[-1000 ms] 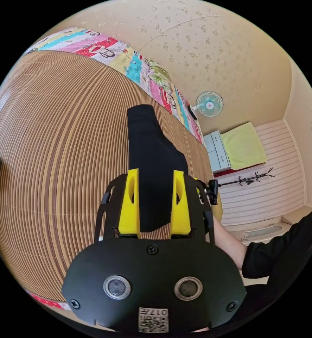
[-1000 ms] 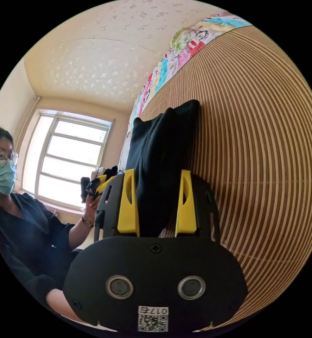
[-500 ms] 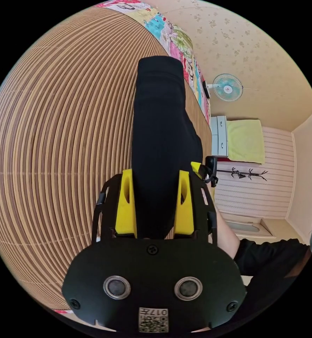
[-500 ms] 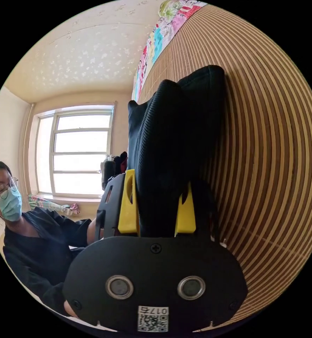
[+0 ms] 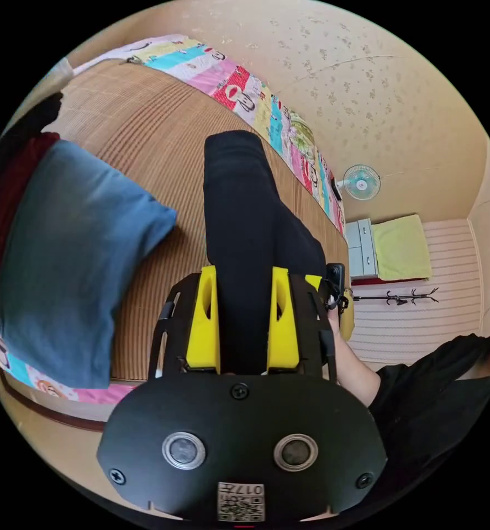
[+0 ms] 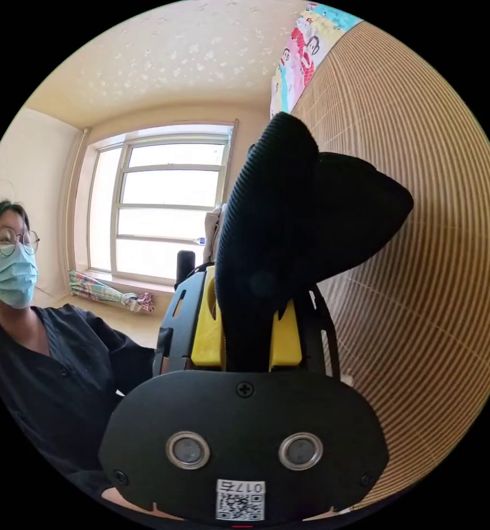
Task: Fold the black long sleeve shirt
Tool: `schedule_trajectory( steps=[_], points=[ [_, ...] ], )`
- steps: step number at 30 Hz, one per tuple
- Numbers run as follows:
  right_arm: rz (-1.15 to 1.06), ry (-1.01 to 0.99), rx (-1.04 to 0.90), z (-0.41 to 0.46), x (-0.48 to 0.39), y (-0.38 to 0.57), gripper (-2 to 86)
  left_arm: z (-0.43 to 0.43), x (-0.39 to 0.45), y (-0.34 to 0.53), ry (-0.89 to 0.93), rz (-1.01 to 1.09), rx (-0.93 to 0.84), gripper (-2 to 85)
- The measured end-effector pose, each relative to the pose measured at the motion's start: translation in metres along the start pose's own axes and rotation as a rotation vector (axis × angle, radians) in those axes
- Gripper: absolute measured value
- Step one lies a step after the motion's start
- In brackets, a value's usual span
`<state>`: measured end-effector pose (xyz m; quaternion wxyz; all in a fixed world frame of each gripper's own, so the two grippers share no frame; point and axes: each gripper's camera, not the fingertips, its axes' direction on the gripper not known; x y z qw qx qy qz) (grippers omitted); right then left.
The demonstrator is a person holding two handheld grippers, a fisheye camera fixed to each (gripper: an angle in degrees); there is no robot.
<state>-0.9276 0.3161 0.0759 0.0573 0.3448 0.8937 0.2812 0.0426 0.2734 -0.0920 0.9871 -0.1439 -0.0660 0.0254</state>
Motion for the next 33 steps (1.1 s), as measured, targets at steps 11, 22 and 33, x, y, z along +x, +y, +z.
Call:
schedule_trajectory(
  steps=[11,22,33],
  points=[
    [0.069,0.378,-0.117,0.246,0.025,0.031,15.1,-0.093,-0.051,0.05,-0.363,-0.068,0.282,14.0],
    [0.101,1.392,0.268,0.064,-0.009,0.096,21.2,0.189,0.098,0.097,-0.368,0.259,0.102,22.1],
    [0.245,1.529,0.412,0.068,0.05,0.119,30.0,0.319,0.127,0.105,-0.613,0.242,0.176,26.7]
  ],
)
